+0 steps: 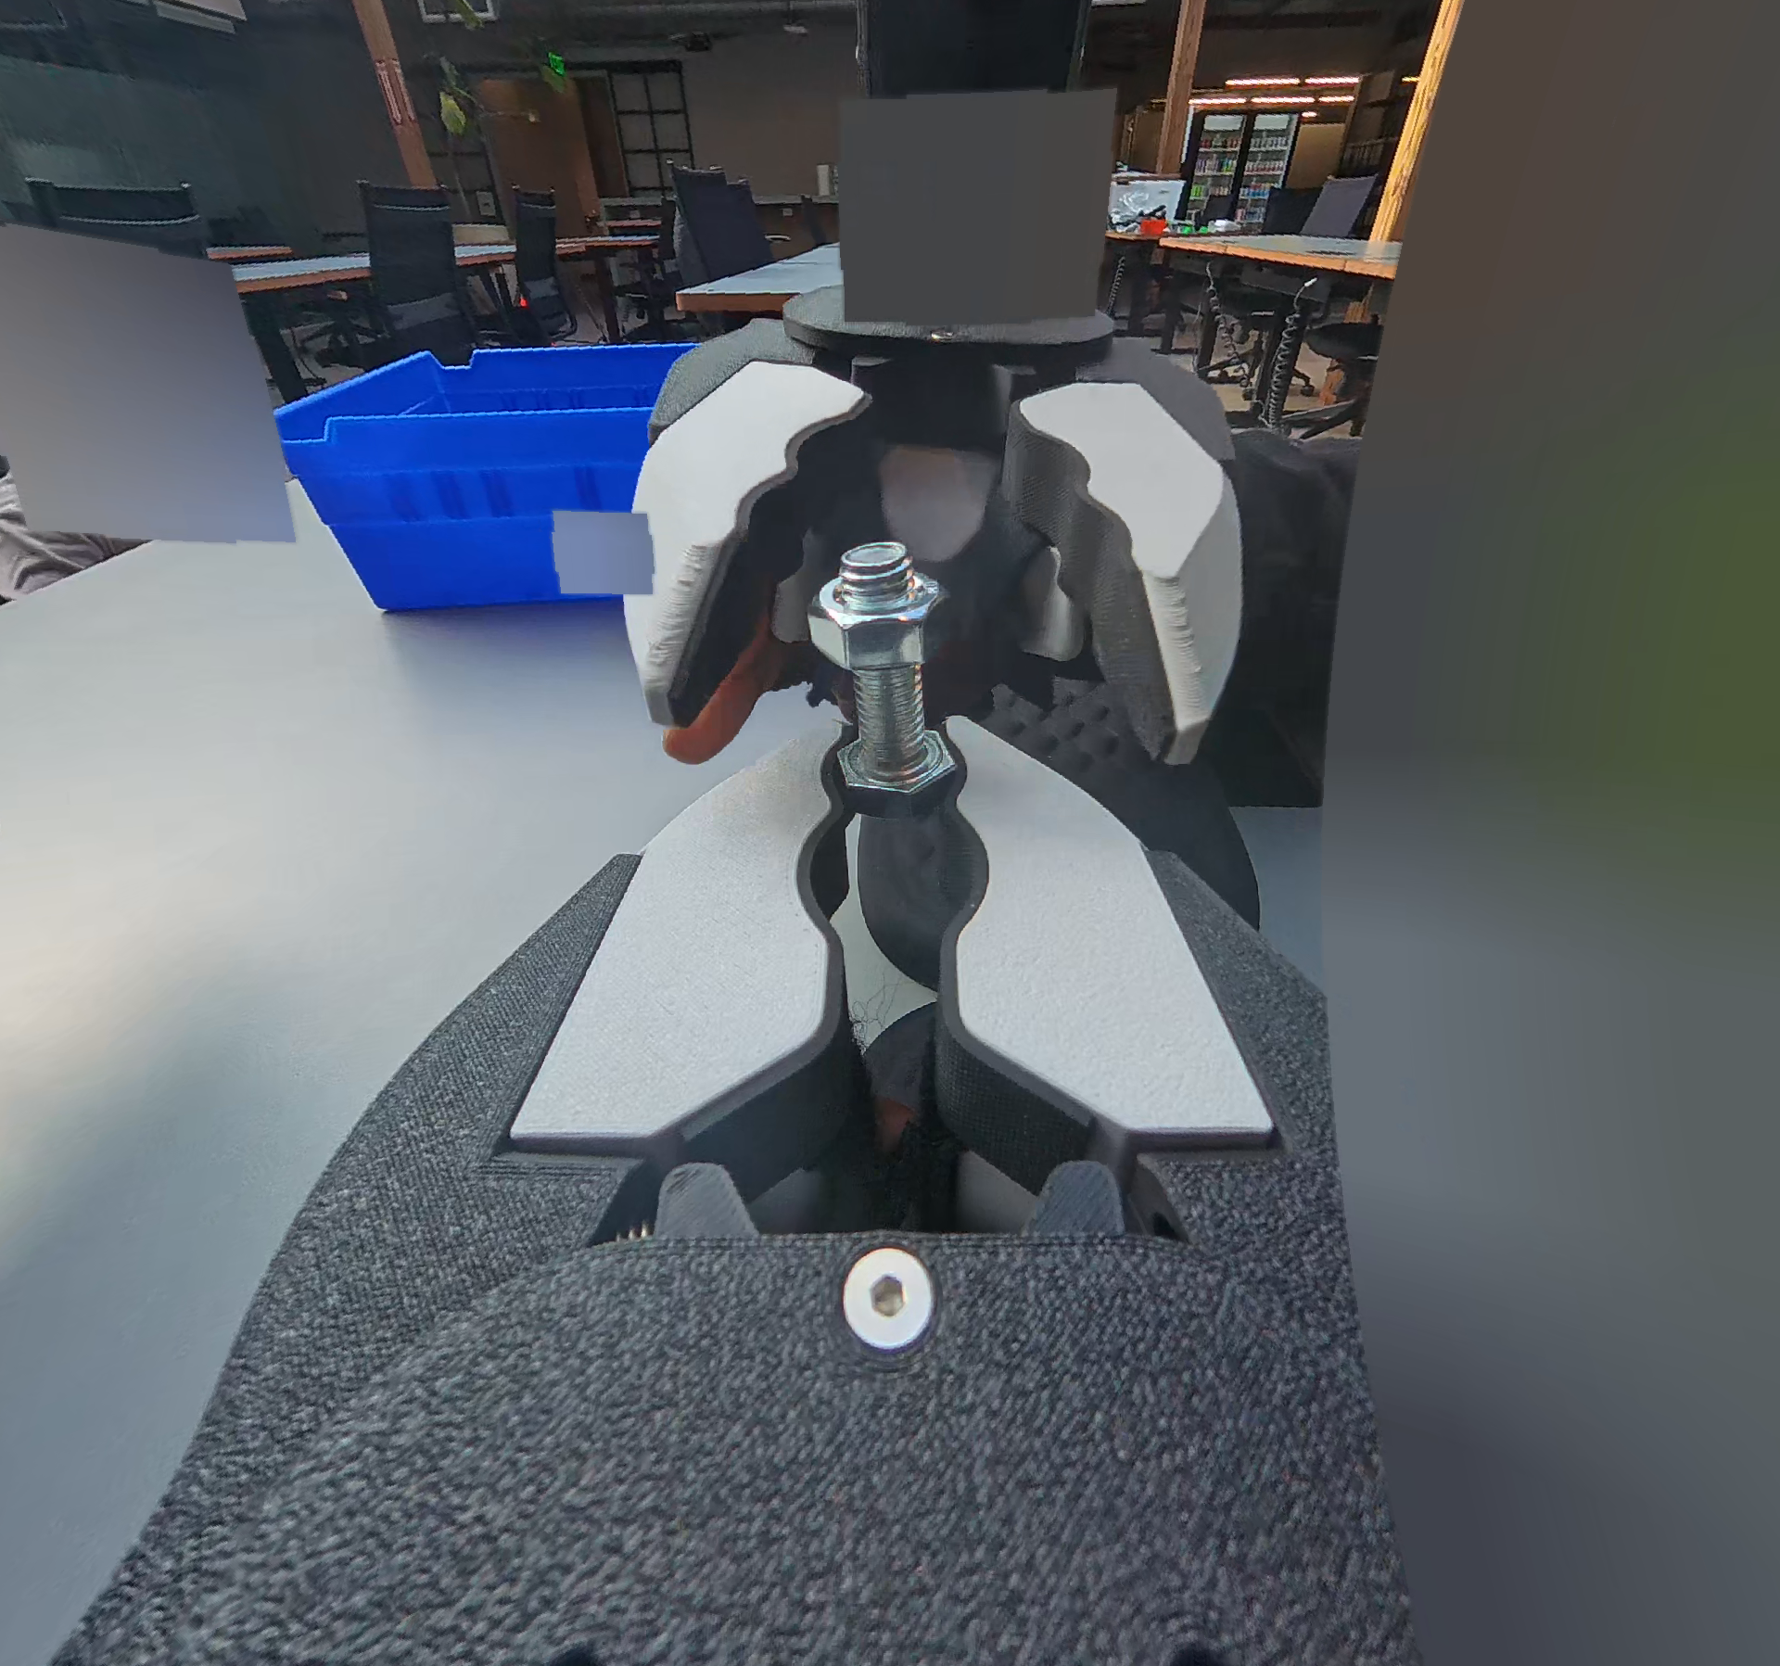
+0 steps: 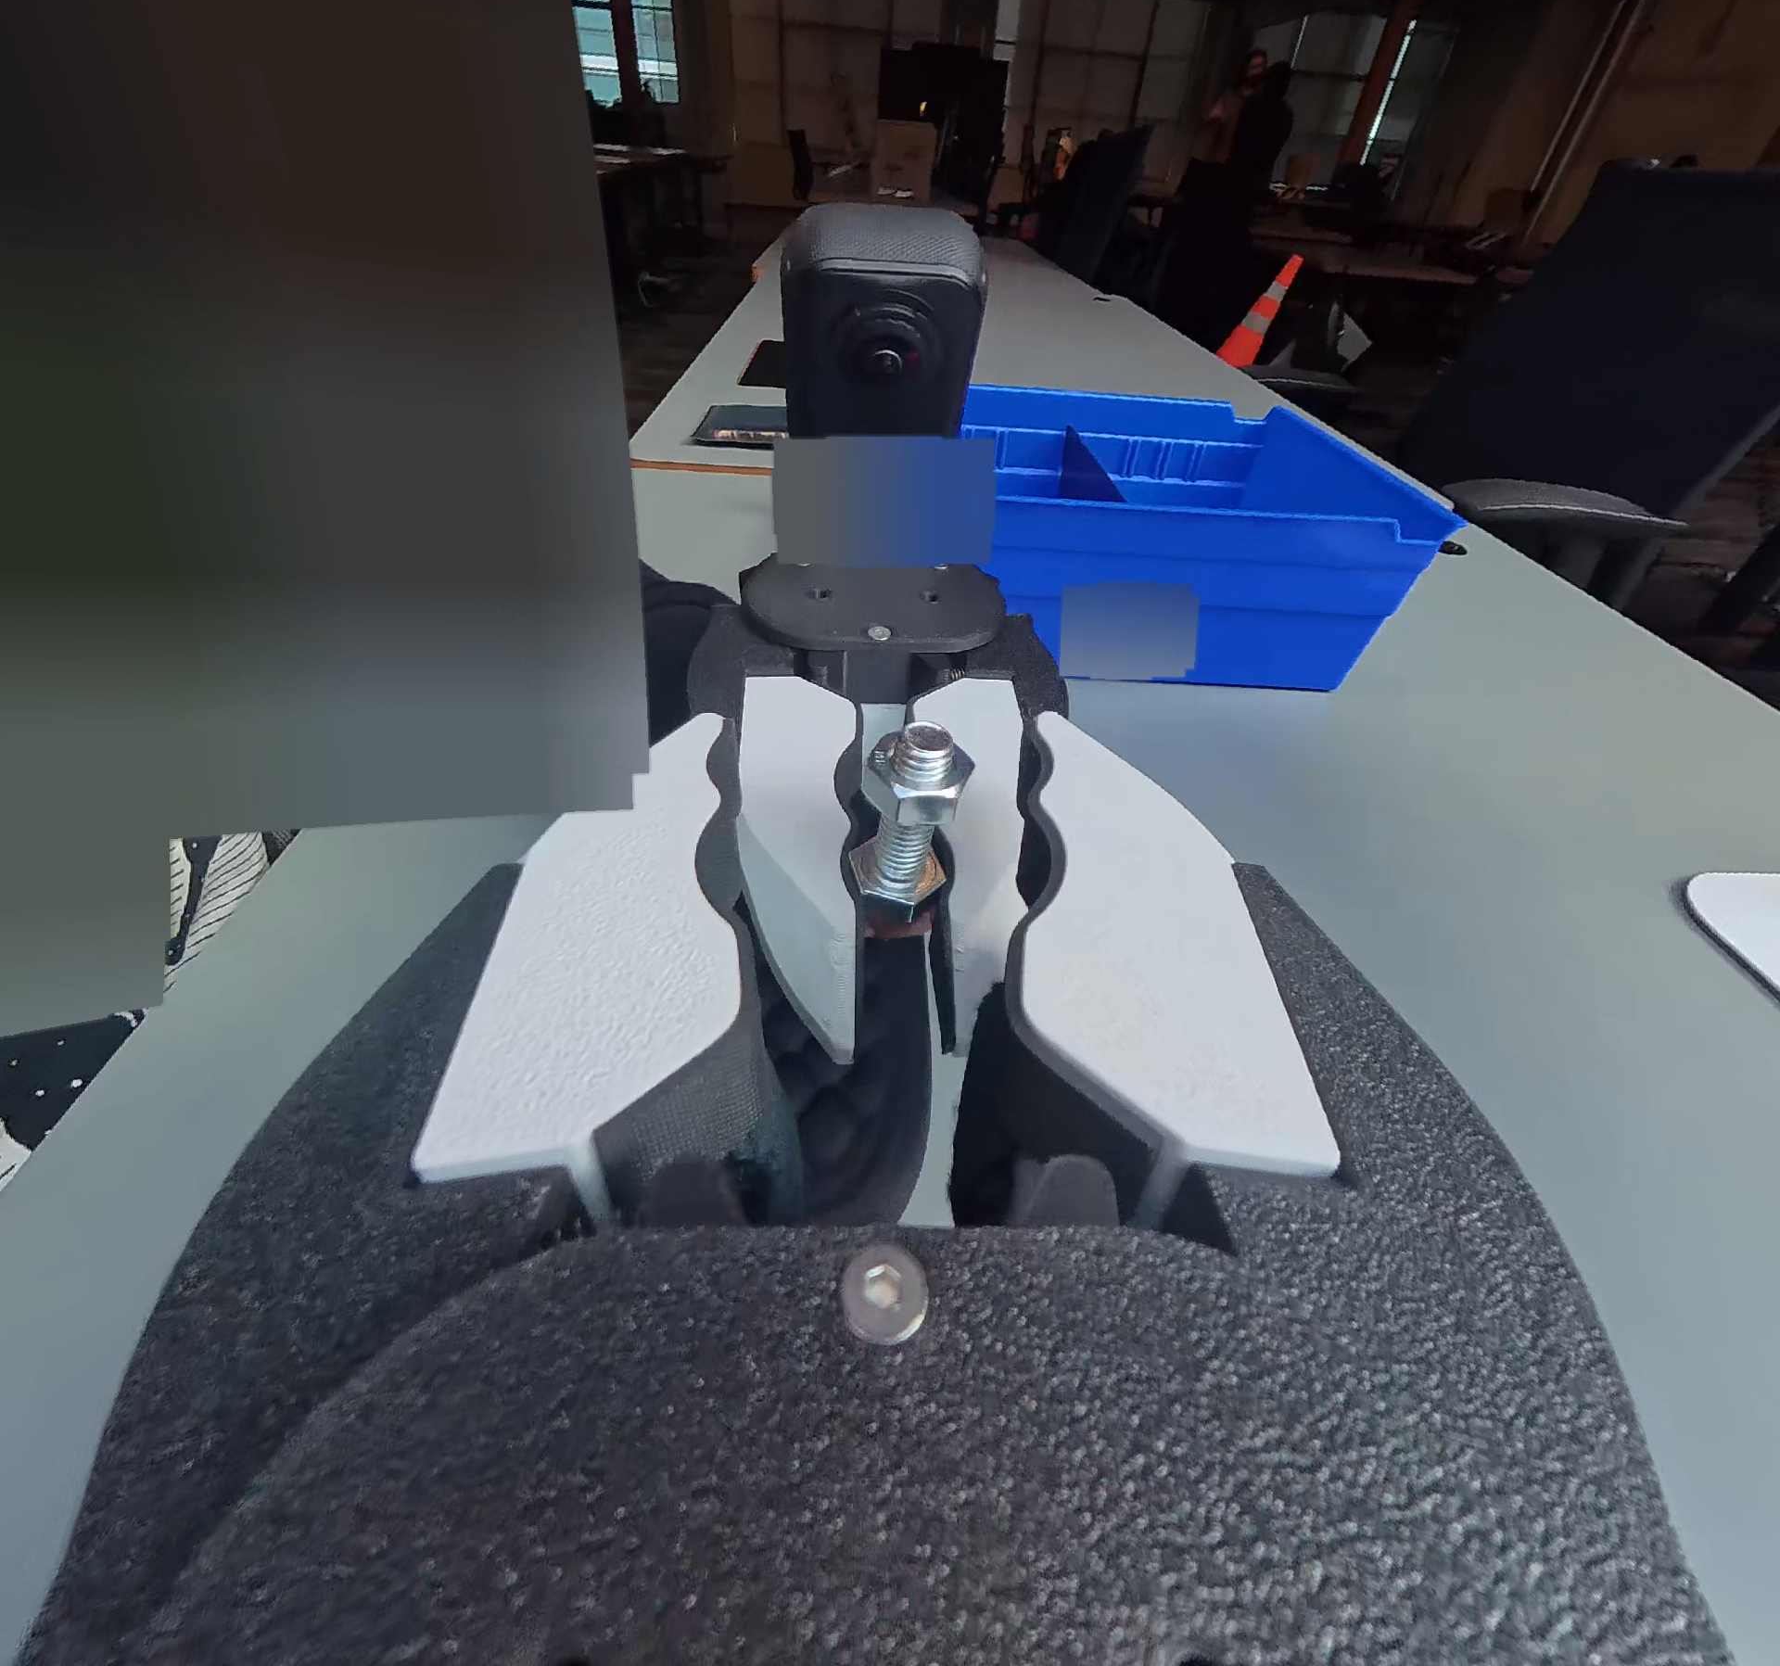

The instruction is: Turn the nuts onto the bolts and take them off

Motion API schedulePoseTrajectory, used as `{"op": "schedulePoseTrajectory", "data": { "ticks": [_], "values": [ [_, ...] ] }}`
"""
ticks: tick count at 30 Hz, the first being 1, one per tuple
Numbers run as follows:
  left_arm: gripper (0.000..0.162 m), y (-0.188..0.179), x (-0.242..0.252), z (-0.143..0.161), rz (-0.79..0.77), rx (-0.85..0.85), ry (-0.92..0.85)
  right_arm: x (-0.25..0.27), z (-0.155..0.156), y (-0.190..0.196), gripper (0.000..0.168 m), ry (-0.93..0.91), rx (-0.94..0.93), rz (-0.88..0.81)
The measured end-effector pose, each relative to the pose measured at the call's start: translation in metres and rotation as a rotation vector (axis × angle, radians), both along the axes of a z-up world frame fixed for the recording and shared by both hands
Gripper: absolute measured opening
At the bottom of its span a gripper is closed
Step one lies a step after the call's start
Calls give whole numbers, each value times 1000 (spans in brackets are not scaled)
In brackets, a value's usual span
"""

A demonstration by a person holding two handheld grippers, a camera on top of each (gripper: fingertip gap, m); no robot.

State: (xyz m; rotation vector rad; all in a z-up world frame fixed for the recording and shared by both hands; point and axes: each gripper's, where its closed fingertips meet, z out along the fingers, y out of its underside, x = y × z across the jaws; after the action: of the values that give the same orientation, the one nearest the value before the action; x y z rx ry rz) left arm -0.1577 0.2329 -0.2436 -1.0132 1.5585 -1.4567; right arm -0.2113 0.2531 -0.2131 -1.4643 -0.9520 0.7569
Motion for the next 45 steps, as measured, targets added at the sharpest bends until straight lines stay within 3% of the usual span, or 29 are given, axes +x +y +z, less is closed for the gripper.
{"op": "schedulePoseTrajectory", "data": {
  "ticks": [22,32,34,41,45],
  "values": [
    [14,1,0,1,3,-8,-3,21,2,-8,26,45,25,-117],
    [14,1,0,0,4,-2,-2,28,3,-11,4,30,36,-140],
    [14,1,0,0,4,-4,-2,30,5,-10,6,29,35,-137],
    [14,0,0,0,0,-4,-2,14,4,0,54,28,-1,-50],
    [14,0,0,0,0,-3,-1,-2,-1,4,58,17,-12,-3]
  ]
}}
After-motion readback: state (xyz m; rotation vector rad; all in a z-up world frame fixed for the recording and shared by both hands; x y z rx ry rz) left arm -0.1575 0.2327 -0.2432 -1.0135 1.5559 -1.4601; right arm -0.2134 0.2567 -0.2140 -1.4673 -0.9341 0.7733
